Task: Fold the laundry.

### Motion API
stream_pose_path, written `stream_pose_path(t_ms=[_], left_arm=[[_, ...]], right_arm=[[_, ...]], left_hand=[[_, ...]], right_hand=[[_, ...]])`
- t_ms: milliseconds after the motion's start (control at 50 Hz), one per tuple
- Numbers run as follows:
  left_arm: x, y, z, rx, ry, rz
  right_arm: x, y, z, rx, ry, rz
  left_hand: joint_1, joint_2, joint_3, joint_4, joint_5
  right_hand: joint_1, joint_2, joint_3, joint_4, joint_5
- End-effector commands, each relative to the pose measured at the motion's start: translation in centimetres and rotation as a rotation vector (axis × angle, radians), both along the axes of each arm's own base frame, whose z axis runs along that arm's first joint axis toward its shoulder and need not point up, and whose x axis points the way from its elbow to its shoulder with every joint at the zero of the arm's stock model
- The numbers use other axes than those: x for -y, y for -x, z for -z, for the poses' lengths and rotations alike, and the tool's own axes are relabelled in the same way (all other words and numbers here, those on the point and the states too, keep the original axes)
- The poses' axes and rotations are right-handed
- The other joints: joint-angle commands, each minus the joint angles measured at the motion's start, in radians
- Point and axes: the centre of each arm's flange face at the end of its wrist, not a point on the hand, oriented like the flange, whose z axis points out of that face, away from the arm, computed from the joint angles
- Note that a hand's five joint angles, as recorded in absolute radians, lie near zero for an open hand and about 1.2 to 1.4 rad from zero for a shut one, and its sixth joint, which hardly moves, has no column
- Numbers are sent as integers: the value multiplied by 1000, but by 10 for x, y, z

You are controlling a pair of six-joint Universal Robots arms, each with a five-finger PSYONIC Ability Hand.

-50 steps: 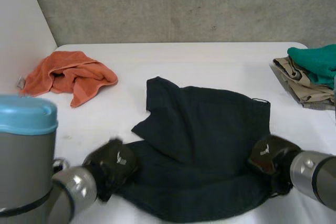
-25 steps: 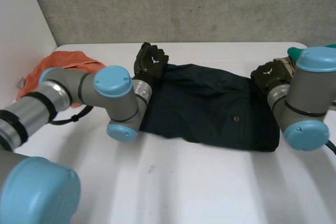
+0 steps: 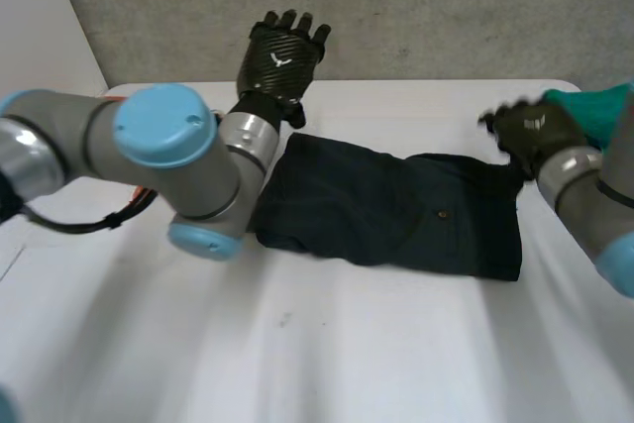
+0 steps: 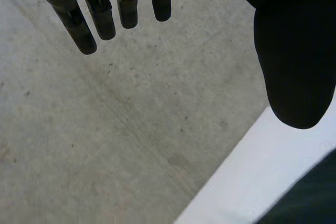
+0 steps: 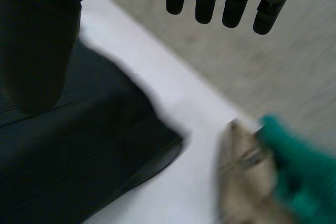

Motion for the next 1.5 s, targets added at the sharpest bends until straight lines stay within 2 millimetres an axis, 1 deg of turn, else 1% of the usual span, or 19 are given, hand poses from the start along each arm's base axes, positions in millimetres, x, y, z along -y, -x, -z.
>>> stream_pose_path(t_ms=[20,180,220,240,320,420,540,640,660,740,800,820,880,960,980,1060,1220,1320,1500], left_arm=[[-24,-24,13,-25,-143,14],[-33,-29,31,-30,-222,22],[-33,-29,32,-30,-225,20],[-34,-29,32,-29,-224,20],[-37,-32,25,-36,-216,18],[-44,-38,10,-51,-197,23],[-50,-49,-5,-65,-176,11],[-51,-54,-5,-64,-179,2],[-51,-55,-5,-63,-181,0],[-51,-55,-4,-62,-183,-2],[-51,-55,-4,-62,-182,-2],[-50,-55,-4,-64,-179,-3],[-48,-54,-8,-72,-168,-3],[-41,-50,-20,-98,-128,0],[-38,-47,-28,-115,-105,3],[-28,-33,-33,-149,-86,24],[-25,11,-25,-213,-128,149],[-44,43,6,-122,-225,292],[-52,66,70,9,-408,308]], right_arm=[[-32,10,40,139,-286,3],[-10,5,93,128,-265,3],[-4,8,94,94,-228,27],[-2,11,95,76,-220,43],[1,22,87,-42,-114,101],[-5,47,43,-321,79,99],[2,52,35,-597,180,43],[-15,-17,21,-611,389,-192],[-29,-43,28,-588,429,-314],[-77,-94,62,-528,440,-650],[-101,-108,80,-515,421,-788],[-108,-109,85,-526,411,-821],[-109,-107,85,-541,412,-815],[-107,-105,70,-478,419,-780],[-103,-100,44,-405,439,-724],[-92,-77,-5,-100,390,-582],[-57,-29,-49,344,224,-319],[-25,15,-41,346,122,-118],[2,6,11,323,-112,-88]], left_hand=[[-12,-35,-40,-29,-48],[-12,-35,-40,-29,-48],[-12,-35,-40,-29,-48],[-12,-35,-40,-29,-48],[-12,-35,-40,-29,-48],[-12,-35,-40,-29,-48],[-12,-35,-40,-29,-48],[-12,-35,-40,-29,-48],[-12,-35,-40,-29,-48],[-12,-35,-40,-29,-48],[-12,-35,-40,-29,-48],[-12,-35,-40,-29,-48],[-12,-35,-40,-29,-48],[-12,-35,-40,-29,-48],[-12,-35,-40,-29,-48],[-12,-35,-40,-29,-48],[-12,-35,-40,-29,-48],[-12,-35,-40,-29,-48],[-9,-31,-37,-25,-44]], right_hand=[[50,62,64,60,53],[302,313,315,312,305],[1089,1100,1102,1098,1091],[1170,1181,1183,1180,1173],[1171,1182,1184,1181,1173],[1171,1182,1184,1181,1173],[1171,1182,1184,1181,1173],[1171,1182,1184,1181,1173],[1171,1182,1184,1181,1173],[1171,1182,1184,1181,1173],[1171,1182,1184,1181,1173],[712,724,726,722,715],[-51,-40,-38,-41,-48],[-51,-40,-38,-41,-48],[-51,-40,-38,-41,-48],[-51,-40,-38,-41,-48],[-51,-40,-38,-41,-48],[-51,-40,-38,-41,-48],[-51,-40,-38,-41,-48]])
